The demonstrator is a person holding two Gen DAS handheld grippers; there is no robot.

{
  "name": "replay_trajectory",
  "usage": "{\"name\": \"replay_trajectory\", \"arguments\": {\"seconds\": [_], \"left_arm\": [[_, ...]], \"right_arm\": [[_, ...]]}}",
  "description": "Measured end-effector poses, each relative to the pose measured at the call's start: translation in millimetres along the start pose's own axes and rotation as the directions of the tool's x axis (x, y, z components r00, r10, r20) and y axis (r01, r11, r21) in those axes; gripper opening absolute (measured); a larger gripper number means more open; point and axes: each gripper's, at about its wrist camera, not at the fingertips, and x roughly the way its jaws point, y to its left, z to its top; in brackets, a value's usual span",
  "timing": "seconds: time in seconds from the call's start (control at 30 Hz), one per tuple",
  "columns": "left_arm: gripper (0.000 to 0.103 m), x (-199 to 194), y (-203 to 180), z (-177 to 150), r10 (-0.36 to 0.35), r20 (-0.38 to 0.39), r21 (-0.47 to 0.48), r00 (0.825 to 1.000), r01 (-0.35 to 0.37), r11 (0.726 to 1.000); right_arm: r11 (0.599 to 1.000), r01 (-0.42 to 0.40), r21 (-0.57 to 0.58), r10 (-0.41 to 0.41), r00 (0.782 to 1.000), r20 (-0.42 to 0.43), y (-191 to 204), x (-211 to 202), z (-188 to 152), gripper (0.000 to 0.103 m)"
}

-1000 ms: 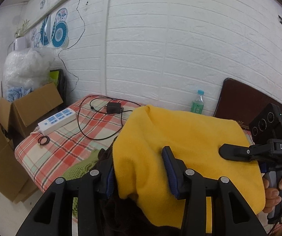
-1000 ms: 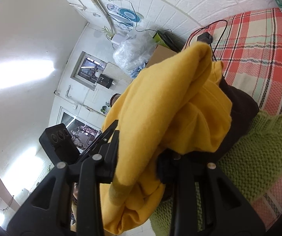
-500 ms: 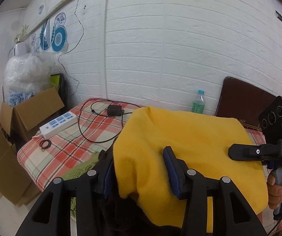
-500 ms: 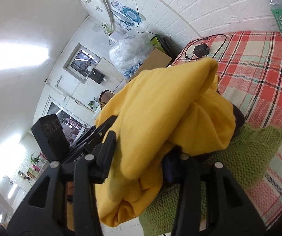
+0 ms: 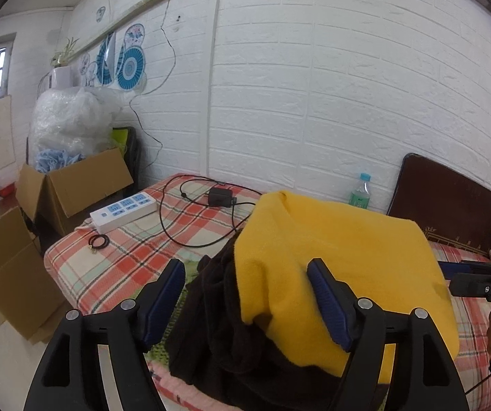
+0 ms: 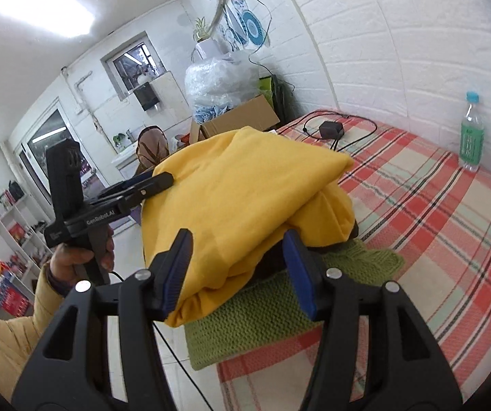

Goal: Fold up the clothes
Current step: 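Lower the yellow T-shirt onto the dark garment pile with both tools, then open both tools to release the T-shirt and withdraw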

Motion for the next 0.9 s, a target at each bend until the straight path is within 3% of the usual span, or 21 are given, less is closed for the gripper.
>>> {"name": "replay_trajectory", "arguments": {"seconds": [0.1, 0.2, 0.3, 0.43, 0.53, 0.63, 0.9], "left_arm": [[0.075, -21, 0, 0, 0.038, 0.052, 0.006, 0.998, -0.039, 0.999], [0.076, -37, -13, 5, 0.0, 0.11, 0.056, 0.994, -0.006, 0.998], [0.076, -41, -30, 9, -0.049, 0.14, 0.124, 0.989, 0.031, 0.992], [0.076, -16, -44, 6, -0.116, 0.086, 0.167, 0.99, 0.1, 0.981], [0.076, 9, -41, -1, -0.101, 0.025, 0.169, 0.995, 0.096, 0.981], [0.077, 29, -21, -4, -0.091, -0.02, 0.113, 0.996, 0.092, 0.989], [0.079, 47, 17, -12, -0.013, -0.06, 0.028, 0.998, 0.014, 1.0]], "right_arm": [[0.997, 0.043, -0.072, -0.041, 0.999, 0.033, 12, -13, 1, 0.057], [0.99, 0.026, -0.142, -0.019, 0.999, 0.048, 27, -12, 2, 0.057], [0.983, 0.0, -0.181, 0.002, 1.0, 0.008, 38, 12, 0, 0.057], [0.983, 0.011, -0.185, -0.021, 0.998, -0.052, 36, 54, -7, 0.057], [0.984, 0.011, -0.175, -0.019, 0.999, -0.041, 36, 65, -3, 0.058], [0.986, 0.002, -0.166, -0.007, 0.999, -0.034, 36, 75, 5, 0.058], [0.978, 0.038, -0.207, -0.054, 0.996, -0.075, 45, 125, 13, 0.06]]}}
